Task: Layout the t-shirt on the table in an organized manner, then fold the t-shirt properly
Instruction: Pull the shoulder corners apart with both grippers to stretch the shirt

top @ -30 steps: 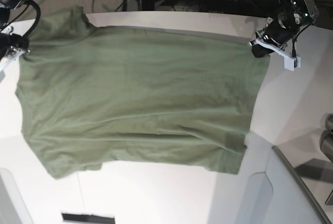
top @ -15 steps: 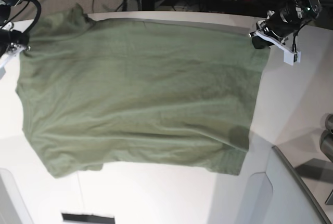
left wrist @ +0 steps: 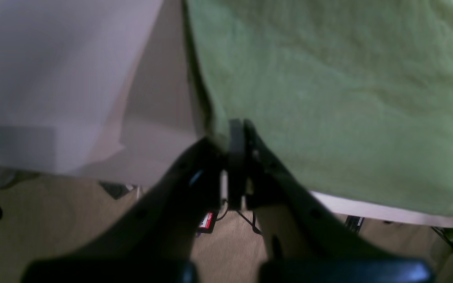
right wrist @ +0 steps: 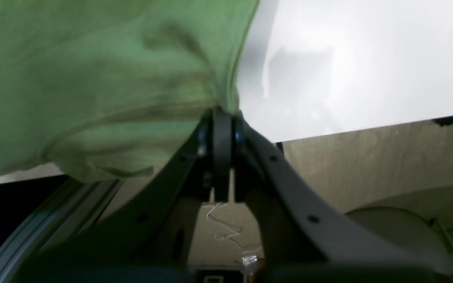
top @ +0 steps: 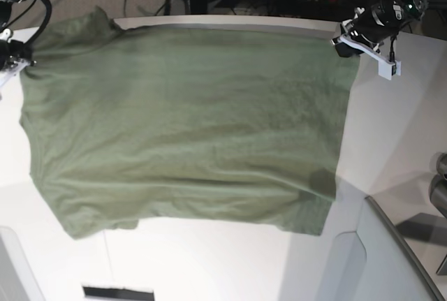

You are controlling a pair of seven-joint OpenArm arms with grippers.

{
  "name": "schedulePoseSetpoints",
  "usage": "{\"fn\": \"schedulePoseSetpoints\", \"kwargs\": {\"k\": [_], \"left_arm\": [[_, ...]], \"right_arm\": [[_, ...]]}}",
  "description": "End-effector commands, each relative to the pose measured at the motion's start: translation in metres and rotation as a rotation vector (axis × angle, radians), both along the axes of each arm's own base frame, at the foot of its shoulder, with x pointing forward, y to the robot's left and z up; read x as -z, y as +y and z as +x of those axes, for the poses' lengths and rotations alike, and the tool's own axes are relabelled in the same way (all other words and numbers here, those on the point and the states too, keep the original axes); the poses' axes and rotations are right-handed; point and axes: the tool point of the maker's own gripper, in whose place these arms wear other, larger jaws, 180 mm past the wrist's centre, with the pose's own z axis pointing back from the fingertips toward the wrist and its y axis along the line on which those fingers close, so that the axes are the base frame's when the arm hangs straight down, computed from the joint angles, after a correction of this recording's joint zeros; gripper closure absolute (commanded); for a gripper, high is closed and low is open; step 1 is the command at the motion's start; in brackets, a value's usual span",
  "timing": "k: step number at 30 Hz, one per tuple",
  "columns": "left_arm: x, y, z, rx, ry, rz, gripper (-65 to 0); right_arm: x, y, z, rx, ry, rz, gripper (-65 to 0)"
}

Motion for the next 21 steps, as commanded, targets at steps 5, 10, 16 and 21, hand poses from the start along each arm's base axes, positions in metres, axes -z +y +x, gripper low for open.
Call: {"fn": "schedulePoseSetpoints", "kwargs": {"k": [5,10,16,21], "left_arm": [[-0.013,0.006,-0.002,0.008,-0.029,0.031,0.0],[-0.02,0.005,0.005,0.011,-0.054,0.038,0.0],[-0.028,0.006,0.025,0.008,-0.102,0.039,0.0],[-0.033,0.006,0.045,0.009,-0.099,0.014,0.0]], "right_arm": [[-0.007,-0.009,0.005,-0.005,-0.019,-0.025,0.0],[-0.009,-0.009,0.009,0.027,-0.024,-0.022,0.0],[-0.013,0.001,0.031,0.019,-0.049,-0.012,0.0],[-0.006,0.01,0.048,0.064,-0.042,0.042,0.0]]}}
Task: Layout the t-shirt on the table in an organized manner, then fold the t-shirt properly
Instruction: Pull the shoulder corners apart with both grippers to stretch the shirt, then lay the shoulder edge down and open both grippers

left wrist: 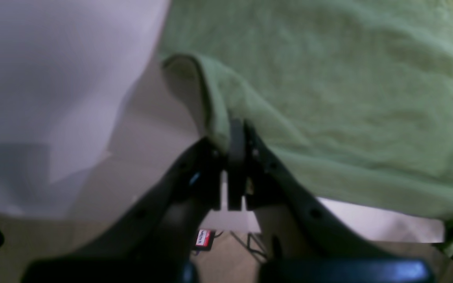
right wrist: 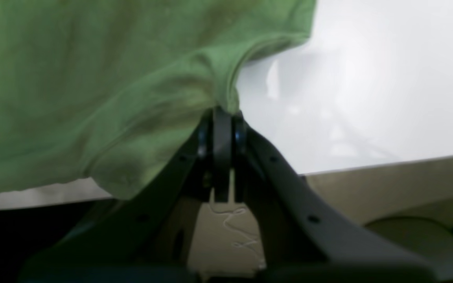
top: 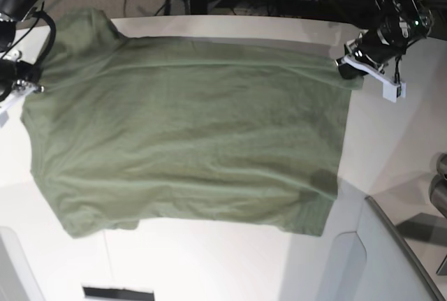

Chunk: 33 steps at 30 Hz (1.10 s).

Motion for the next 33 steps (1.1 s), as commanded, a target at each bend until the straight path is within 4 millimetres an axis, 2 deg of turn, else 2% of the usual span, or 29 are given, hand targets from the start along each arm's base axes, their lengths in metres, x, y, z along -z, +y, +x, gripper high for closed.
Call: {"fn": "schedulePoseSetpoints", "kwargs": {"k": [1,7,10,15,18,25,29,33], "left_arm": [[-0.012,0.014,0.01,-0.027,-0.044,0.021,0.0],[-0.016,0.029,0.03,-0.082,-0.052,-0.007,0.0],[-0.009,0.026,0.036,-0.087,-0.042,-0.037,0.0],[0.004,0.023,0.045,-0.144,-0.016,-0.101,0.0],[0.005,0.022,0.054,-0.147,-0.024,-0.122,0.0],[0.009,-0.005,0.083,-0.059,-0.018,-0.157,0.0],[0.017,0.001,0.092,-0.071,-0.015,-0.099,0.0],[0.023,0.0,0.097,-0.068,0.01,-0.084,0.0]], "right_arm": [[-0.009,-0.009,0.01,0.011,-0.029,-0.019,0.0],[-0.014,-0.014,0.027,0.018,-0.052,-0.011,0.0],[-0.018,-0.021,0.038,0.025,-0.062,-0.009,0.0],[-0.014,-0.026,0.051,0.04,-0.051,0.032,0.0],[-0.013,-0.027,0.063,0.051,-0.068,0.052,0.0],[-0.009,-0.035,0.083,0.083,-0.088,0.094,0.0],[-0.01,-0.039,0.094,0.073,-0.104,0.083,0.0],[-0.008,-0.033,0.109,0.017,-0.107,0.064,0.0]]}}
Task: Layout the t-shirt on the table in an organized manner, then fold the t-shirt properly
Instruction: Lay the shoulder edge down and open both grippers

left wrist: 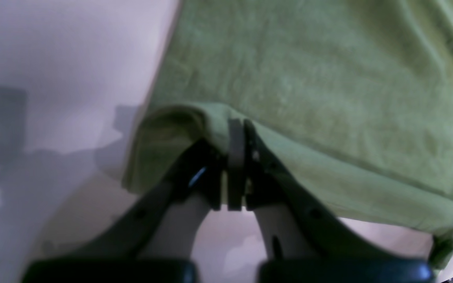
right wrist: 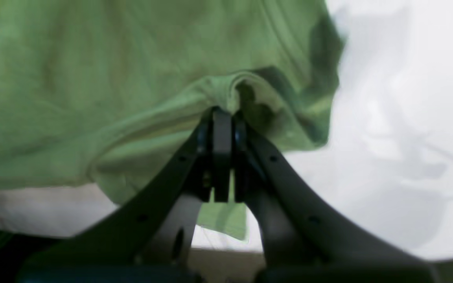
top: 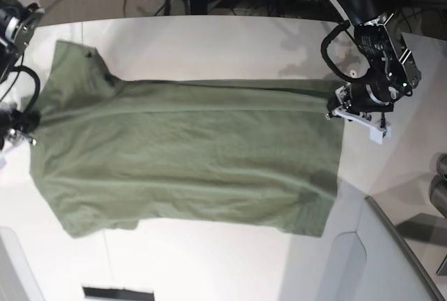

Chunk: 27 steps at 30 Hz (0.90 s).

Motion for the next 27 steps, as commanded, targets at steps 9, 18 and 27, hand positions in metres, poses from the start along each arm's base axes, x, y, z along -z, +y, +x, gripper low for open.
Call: {"fn": "schedulePoseSetpoints", "kwargs": {"k": [9,18,27], "left_arm": [[-0.017,-0.012,0.029,0.056,-0.094,0.035,0.0],[-0.025,-0.005,0.035,0.052,-0.124,0.057,-11.7],[-0.076,0.055,0.028,-0.065,-0.245,0.187,-52.5]], "right_arm": [[-0.009,-0.007,0.022,0.027,-0.069,0.0,-0.3],[-0.037,-0.037,0.036,0.183,-0.188,-0.063,-27.2],[-0.071,-0.049,-0.01,0.13,-0.203,-0.234,-30.0]]}}
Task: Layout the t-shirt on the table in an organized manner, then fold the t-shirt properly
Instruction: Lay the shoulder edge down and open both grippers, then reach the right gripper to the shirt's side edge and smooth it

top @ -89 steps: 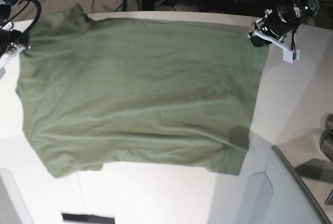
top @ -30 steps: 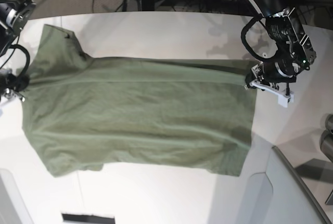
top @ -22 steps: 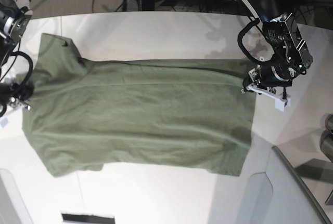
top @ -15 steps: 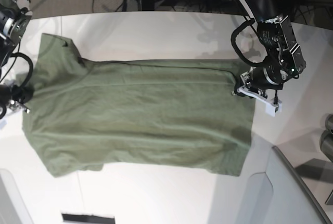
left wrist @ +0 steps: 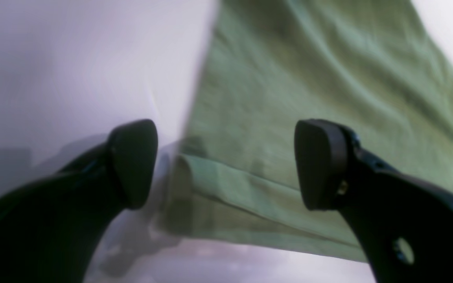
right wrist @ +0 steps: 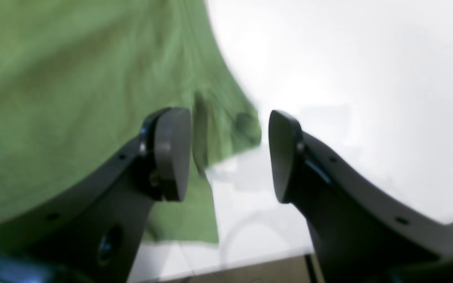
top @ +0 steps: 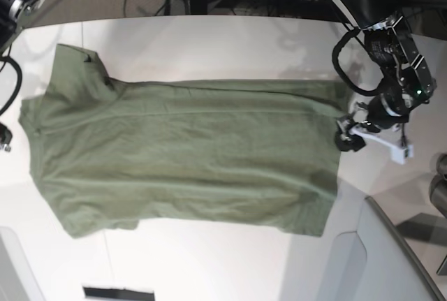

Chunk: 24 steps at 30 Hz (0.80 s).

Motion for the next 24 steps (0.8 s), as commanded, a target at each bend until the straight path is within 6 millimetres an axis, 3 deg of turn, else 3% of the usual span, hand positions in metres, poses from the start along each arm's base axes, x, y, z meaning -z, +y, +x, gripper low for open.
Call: {"fn": "schedulePoseSetpoints", "kwargs": {"k": [1,4,8,11,17,24], "left_arm": [[-0.02,0.015,0.0,-0.013,-0.053,0.051,-52.5],[-0.033,0.023,-0.019,0.031,-0.074,0.131,-52.5],[-0.024,0.02,-0.055,0.146,-0.018,0.199,-52.5],[-0.016,0.02,-0.075,0.209,-0.009,0.231,-52.5],[-0.003,0.025,-0.101,0.186,-0.045,0.238,-52.3],[0.003,0.03,-0.116,0.184,-0.007,0.241,-52.3]], "right_arm": [[-0.007,0.004,-0.002,-0.015,-0.018,-0.012,-30.0],[0.009,0.027,-0.034,-0.033,0.01,-0.018,-30.0],[0.032,0.062,-0.065,-0.032,0.011,0.017,-30.8],[0.044,0.077,-0.073,-0.027,0.007,0.045,-30.9],[0.047,0.079,-0.076,-0.019,0.011,0.054,-31.1],[0.082,0.08,-0.094,0.014,0.083,0.115,-30.9]]}}
